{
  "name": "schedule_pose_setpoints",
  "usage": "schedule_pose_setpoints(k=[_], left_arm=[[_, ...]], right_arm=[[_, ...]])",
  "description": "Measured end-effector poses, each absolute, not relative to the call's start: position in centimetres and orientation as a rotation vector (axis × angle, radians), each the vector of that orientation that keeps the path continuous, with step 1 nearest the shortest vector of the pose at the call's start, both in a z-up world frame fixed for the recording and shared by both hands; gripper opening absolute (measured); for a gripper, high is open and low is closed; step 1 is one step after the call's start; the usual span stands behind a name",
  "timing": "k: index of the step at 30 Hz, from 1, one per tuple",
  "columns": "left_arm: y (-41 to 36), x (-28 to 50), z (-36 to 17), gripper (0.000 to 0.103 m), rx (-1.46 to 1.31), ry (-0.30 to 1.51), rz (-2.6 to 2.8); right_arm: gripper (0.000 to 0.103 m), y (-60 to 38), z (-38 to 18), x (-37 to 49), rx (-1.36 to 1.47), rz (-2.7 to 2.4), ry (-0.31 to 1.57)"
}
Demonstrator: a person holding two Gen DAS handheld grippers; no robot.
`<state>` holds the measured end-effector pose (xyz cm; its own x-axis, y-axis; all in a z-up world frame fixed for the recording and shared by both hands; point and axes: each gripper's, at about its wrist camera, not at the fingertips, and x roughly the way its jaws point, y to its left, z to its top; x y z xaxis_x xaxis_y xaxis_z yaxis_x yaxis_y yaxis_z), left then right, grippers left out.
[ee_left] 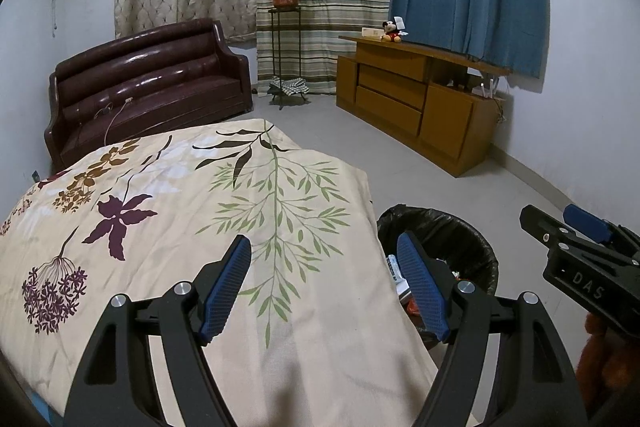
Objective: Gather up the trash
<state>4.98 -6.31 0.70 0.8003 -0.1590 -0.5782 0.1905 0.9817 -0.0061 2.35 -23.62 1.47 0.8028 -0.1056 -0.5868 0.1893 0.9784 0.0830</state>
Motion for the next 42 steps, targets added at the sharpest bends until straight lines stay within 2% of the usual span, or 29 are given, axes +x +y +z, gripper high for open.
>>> schedule_pose_setpoints(k=[19, 23, 28, 42], left_arm=[[-6.2, 4.7, 0.9, 0.073, 0.059, 0.596, -0.184], [-6.5, 4.4, 1.3, 0.080, 0.073, 0.580, -0.157], [-6.5, 4.3, 1.6, 0.083, 0.066, 0.565, -0.164], [-6.4, 4.0, 1.8, 0.085, 0.049, 0.546, -0.176]], right_arm=[[0.070, -23.6, 1.6, 2.3, 0.139, -0.158, 0.620], [0.070, -23.6, 1.6, 2.3, 0.139, -0.158, 0.620], [0.070, -23.6, 1.6, 2.3, 0.139, -0.159, 0.620], [0.070, -23.6, 1.6, 2.3, 0.139, -0.158, 0.620]])
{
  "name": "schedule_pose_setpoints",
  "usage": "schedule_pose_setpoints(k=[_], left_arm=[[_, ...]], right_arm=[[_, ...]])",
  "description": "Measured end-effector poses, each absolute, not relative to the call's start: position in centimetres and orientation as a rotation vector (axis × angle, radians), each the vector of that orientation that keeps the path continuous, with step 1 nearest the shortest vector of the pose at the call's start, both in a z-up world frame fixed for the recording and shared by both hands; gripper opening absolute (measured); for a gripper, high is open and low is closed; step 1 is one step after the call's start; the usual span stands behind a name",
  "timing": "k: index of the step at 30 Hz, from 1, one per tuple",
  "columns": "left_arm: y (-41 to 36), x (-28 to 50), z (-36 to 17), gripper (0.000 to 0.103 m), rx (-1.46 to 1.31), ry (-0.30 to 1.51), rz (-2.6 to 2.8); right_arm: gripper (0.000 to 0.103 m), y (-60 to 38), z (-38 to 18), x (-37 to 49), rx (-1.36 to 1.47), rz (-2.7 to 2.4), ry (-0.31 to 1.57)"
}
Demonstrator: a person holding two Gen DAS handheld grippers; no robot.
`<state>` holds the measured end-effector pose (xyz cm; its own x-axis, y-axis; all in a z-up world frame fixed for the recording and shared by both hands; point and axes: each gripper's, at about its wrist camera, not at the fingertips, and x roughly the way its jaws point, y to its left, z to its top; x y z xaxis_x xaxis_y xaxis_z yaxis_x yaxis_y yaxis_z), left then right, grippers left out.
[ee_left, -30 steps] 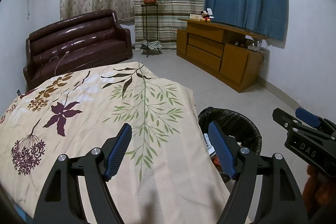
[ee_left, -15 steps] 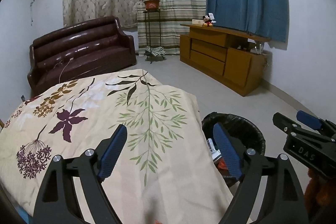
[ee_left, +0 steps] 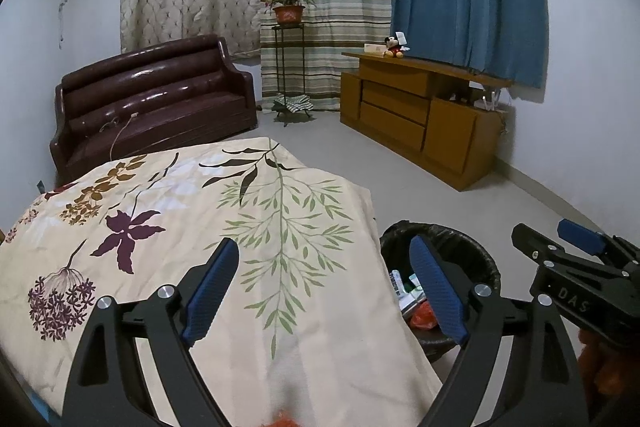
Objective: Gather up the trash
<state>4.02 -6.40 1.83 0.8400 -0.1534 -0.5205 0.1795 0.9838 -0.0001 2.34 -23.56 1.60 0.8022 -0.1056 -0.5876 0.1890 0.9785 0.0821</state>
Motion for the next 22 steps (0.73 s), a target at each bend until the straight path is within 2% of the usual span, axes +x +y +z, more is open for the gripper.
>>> schedule_pose_setpoints(k=[17, 20, 22], left_arm=[[-5.9, 4.8, 1.1, 0.085, 0.071, 0.573, -0.151], [-4.8, 5.4, 0.6, 0.085, 0.054, 0.616, -0.136], [-3.8, 5.9, 0.1, 0.085, 0.046, 0.646, -0.117]], right_arm=[[0.070, -23.3, 1.6, 2.3, 0.139, -0.154, 0.628], [0.076, -22.7, 1.7, 2.0, 0.136, -0.147, 0.633], [0.076, -22.0, 1.6, 1.9, 0.129, -0.139, 0.637]])
